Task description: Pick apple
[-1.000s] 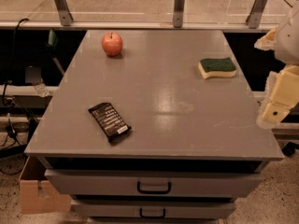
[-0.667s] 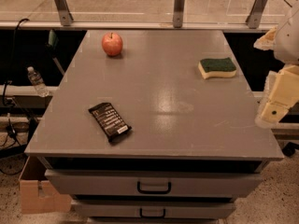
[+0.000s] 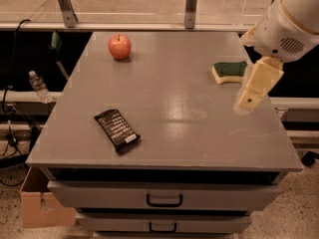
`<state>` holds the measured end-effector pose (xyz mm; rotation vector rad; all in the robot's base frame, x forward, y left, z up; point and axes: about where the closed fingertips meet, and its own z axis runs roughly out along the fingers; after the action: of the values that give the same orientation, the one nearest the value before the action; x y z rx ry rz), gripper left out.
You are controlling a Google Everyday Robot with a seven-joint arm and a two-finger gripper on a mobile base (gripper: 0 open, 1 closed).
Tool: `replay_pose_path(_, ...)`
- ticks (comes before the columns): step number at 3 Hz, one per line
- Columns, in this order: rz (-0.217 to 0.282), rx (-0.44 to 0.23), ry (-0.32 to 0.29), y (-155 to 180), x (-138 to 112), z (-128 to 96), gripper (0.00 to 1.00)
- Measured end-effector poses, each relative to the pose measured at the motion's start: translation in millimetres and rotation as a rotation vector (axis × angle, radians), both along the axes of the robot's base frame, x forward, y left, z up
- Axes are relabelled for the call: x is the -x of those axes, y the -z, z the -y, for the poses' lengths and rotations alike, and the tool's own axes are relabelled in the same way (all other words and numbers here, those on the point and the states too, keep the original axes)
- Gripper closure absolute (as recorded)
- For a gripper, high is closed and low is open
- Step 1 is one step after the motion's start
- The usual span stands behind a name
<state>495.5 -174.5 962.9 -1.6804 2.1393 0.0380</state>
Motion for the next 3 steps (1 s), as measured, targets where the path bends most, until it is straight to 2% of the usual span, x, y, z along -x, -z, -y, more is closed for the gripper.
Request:
replay_pose_path(1, 0.039, -0.076, -0.007, 3.9, -38.9, -45.2, 0.00)
replay_pose_path(2, 0.097, -0.177, -0.001, -6.6, -70.8, -98.7, 0.00)
replay_pose_path(3, 0.097, -0.177, -0.001, -6.6, -70.7, -98.7, 0.00)
